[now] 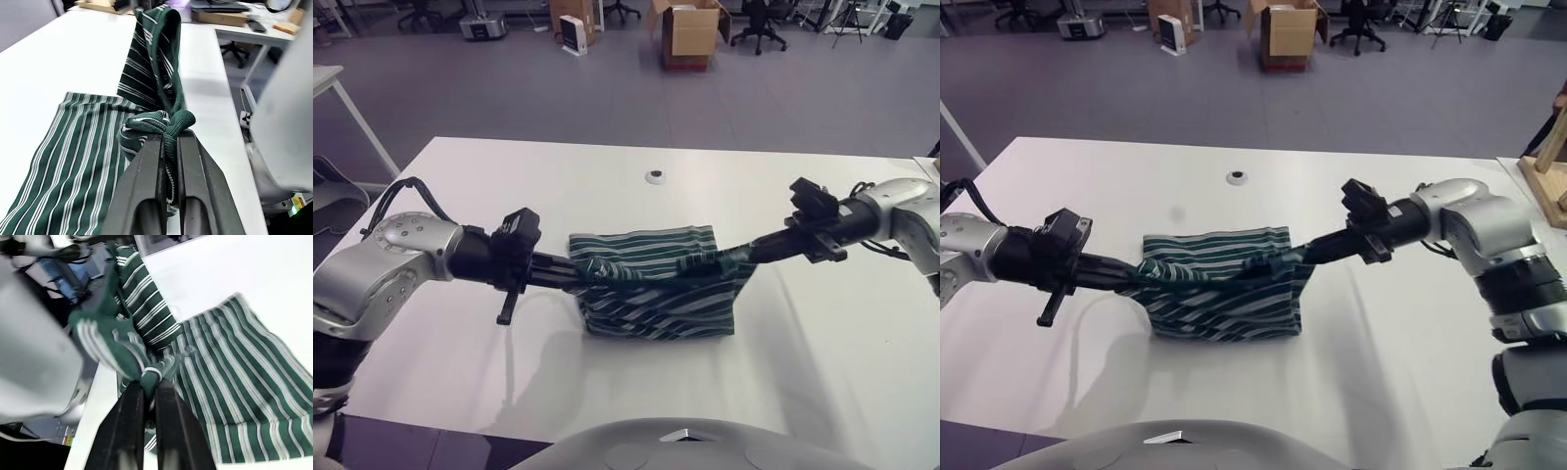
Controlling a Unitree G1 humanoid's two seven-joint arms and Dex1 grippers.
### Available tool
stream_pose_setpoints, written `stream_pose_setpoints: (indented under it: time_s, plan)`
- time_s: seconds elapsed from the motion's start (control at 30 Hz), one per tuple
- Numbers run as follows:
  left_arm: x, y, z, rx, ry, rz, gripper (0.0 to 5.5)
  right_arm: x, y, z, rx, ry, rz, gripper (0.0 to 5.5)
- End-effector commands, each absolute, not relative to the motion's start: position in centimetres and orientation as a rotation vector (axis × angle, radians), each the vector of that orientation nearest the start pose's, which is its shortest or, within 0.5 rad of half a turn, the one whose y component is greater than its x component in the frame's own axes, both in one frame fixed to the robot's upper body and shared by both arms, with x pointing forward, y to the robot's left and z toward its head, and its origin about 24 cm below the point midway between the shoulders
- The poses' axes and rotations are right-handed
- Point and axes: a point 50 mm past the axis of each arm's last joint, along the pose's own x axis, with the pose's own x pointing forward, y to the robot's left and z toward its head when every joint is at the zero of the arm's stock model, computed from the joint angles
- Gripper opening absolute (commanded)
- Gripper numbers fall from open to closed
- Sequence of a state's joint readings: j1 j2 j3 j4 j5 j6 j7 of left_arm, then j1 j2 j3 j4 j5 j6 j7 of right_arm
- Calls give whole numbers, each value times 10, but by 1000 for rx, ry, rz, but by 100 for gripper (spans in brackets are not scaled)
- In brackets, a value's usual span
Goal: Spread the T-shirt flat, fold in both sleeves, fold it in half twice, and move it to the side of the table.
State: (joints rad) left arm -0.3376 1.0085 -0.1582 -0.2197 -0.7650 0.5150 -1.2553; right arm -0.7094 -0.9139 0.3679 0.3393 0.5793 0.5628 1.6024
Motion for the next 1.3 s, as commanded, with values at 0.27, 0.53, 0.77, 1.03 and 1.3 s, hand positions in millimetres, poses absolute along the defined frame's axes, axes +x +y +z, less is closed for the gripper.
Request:
stream_pose_setpoints:
  time_s: [0.27, 0.53, 0.77, 1.03, 1.3]
  plan:
    - [341, 194, 86, 362, 355, -1170, 7, 362, -190, 86, -281, 731, 1106, 8]
    - [361, 200, 82, 250, 305, -949, 44, 374, -182, 82, -250, 664, 907, 8]
    - [368, 195, 85, 205, 309, -897, 149, 386, -169, 91, -276, 598, 809, 8]
    - [373, 204, 81, 204, 306, -725, 282, 393, -169, 85, -267, 541, 567, 89]
    - [356, 243, 98, -41, 17, -516, 418, 392, -140, 86, -331, 369, 669, 244]
